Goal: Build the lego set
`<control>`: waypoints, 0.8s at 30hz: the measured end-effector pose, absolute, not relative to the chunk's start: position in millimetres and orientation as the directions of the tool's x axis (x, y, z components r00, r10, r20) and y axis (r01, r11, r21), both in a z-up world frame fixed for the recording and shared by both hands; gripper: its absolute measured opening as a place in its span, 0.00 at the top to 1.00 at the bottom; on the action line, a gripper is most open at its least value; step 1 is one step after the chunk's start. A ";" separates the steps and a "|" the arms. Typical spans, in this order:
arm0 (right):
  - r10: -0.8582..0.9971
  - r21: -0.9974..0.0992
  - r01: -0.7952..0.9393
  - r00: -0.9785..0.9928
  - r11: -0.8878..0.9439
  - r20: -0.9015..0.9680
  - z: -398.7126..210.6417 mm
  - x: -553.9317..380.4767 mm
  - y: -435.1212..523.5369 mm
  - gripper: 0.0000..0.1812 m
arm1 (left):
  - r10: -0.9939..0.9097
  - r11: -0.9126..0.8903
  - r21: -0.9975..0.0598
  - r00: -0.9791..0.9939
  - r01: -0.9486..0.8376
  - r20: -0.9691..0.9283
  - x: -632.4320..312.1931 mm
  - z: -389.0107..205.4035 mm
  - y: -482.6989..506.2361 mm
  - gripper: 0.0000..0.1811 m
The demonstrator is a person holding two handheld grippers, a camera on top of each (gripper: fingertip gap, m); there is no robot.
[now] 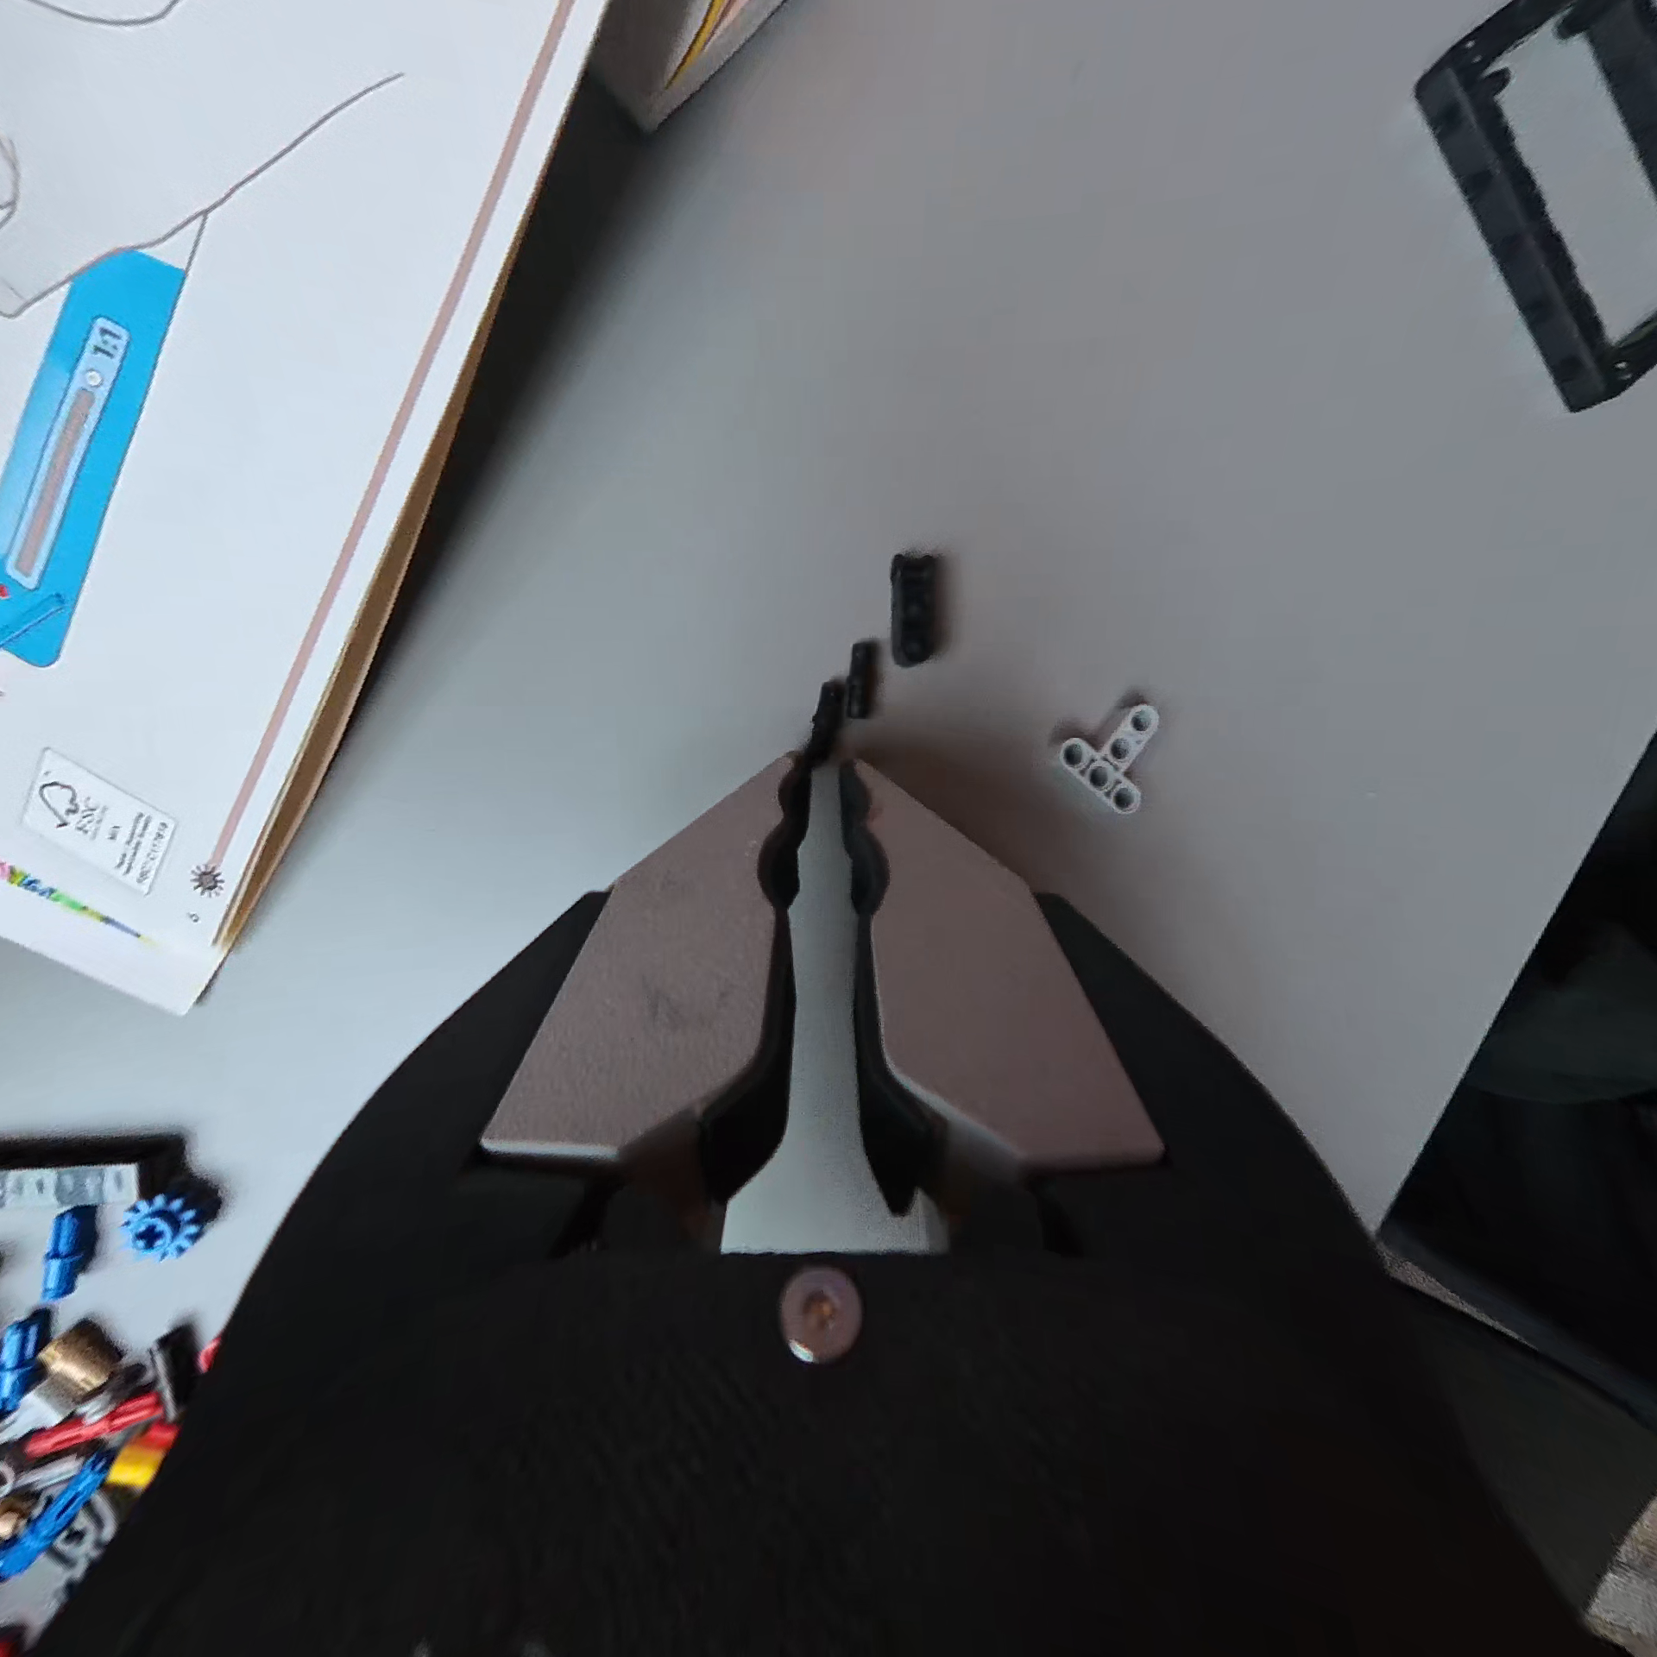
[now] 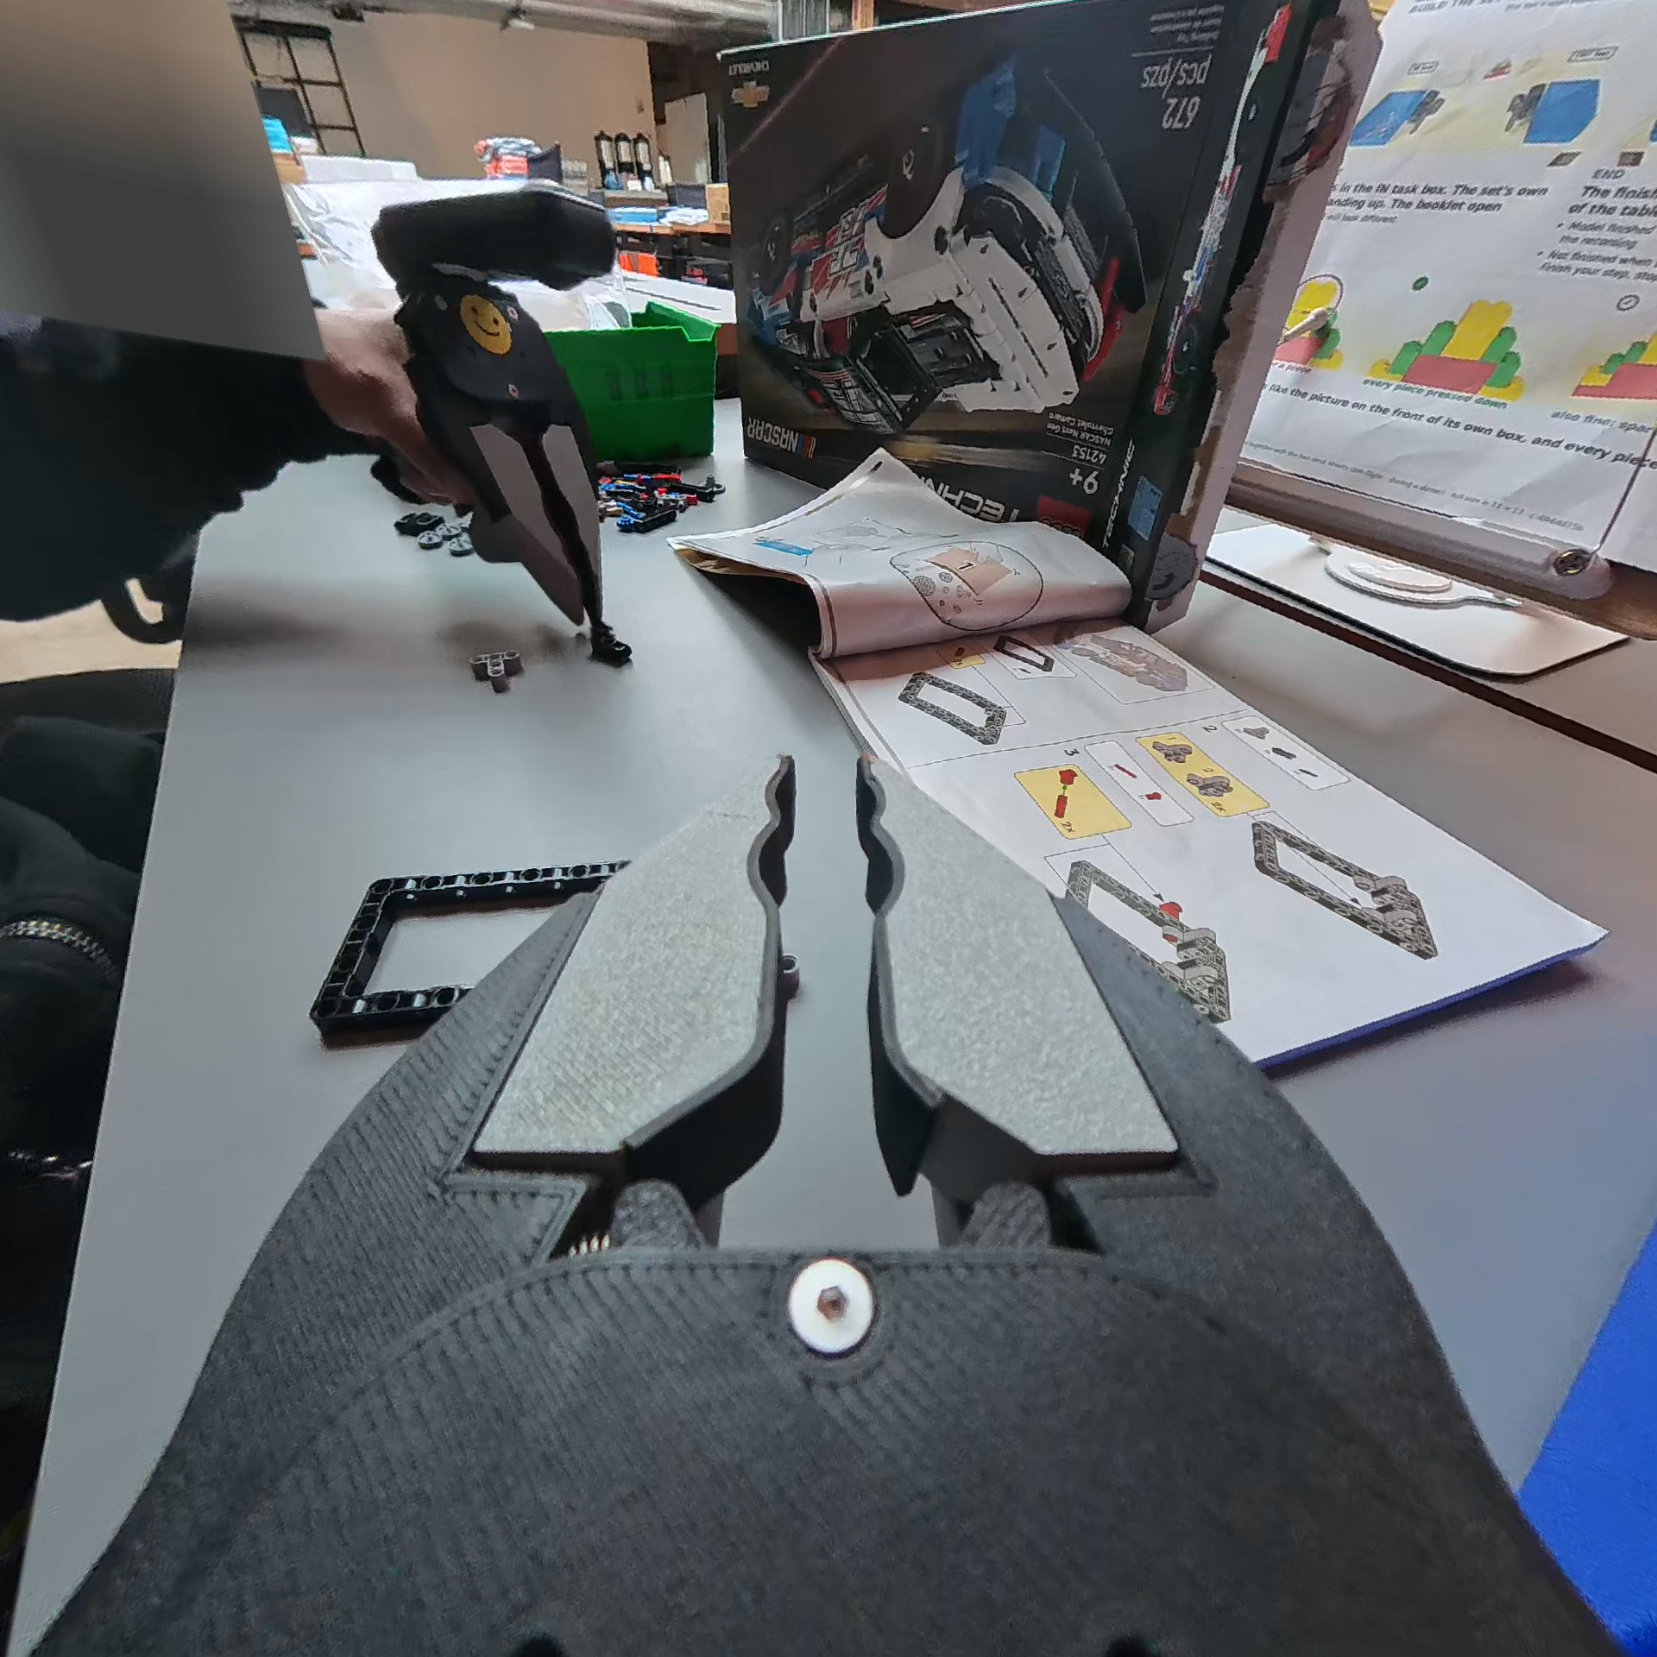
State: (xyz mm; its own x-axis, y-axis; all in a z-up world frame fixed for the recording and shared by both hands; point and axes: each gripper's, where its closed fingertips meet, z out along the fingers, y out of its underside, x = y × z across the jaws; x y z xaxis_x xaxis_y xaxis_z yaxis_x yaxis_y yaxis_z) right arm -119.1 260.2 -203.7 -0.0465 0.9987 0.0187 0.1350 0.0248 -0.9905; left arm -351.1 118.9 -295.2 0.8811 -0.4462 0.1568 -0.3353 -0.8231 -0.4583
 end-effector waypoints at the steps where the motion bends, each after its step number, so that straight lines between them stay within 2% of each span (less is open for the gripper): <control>1: 0.999 -0.990 0.140 -0.050 0.025 0.018 -204.8 -120.0 260.3 0.94 | -0.443 -0.823 -0.464 0.882 -0.329 0.160 -350.2 -294.9 118.0 0.97; 7: 0.988 -0.991 0.132 -0.155 0.012 -0.008 -190.0 -138.0 238.0 0.87 | -0.375 -0.822 -0.504 0.919 -0.266 0.126 -357.1 -285.1 102.0 0.94; 11: 0.960 -0.977 0.181 -0.272 0.114 0.062 -182.9 -168.9 203.0 0.83 | -0.320 -0.769 -0.614 0.939 -0.177 0.130 -345.5 -275.1 100.1 0.92; 14: 0.956 -0.969 0.174 -0.265 0.174 0.124 -187.5 -177.0 202.3 0.83 | -0.319 -0.688 -0.712 0.939 -0.137 0.127 -334.6 -269.2 99.9 0.86; 17: 0.967 -0.976 0.172 -0.236 0.136 0.093 -198.4 -171.6 213.4 0.83 | -0.307 -0.591 -0.798 0.948 -0.118 0.087 -334.7 -264.4 102.1 0.79; 19: 0.972 -0.987 0.135 -0.228 0.083 0.050 -197.8 -165.6 220.0 0.83 | -0.289 -0.505 -0.843 0.957 -0.183 -0.034 -342.0 -260.2 106.0 0.80; 21: 0.975 -0.995 0.096 -0.224 0.030 0.008 -191.3 -161.5 226.0 0.83 | -0.244 -0.445 -0.858 0.956 -0.257 -0.160 -350.7 -255.5 110.5 0.87; 24: 0.979 -0.998 0.070 -0.205 0.002 -0.013 -185.3 -158.6 231.1 0.83 | -0.262 -0.412 -0.865 0.946 -0.288 -0.190 -347.3 -252.2 113.2 0.87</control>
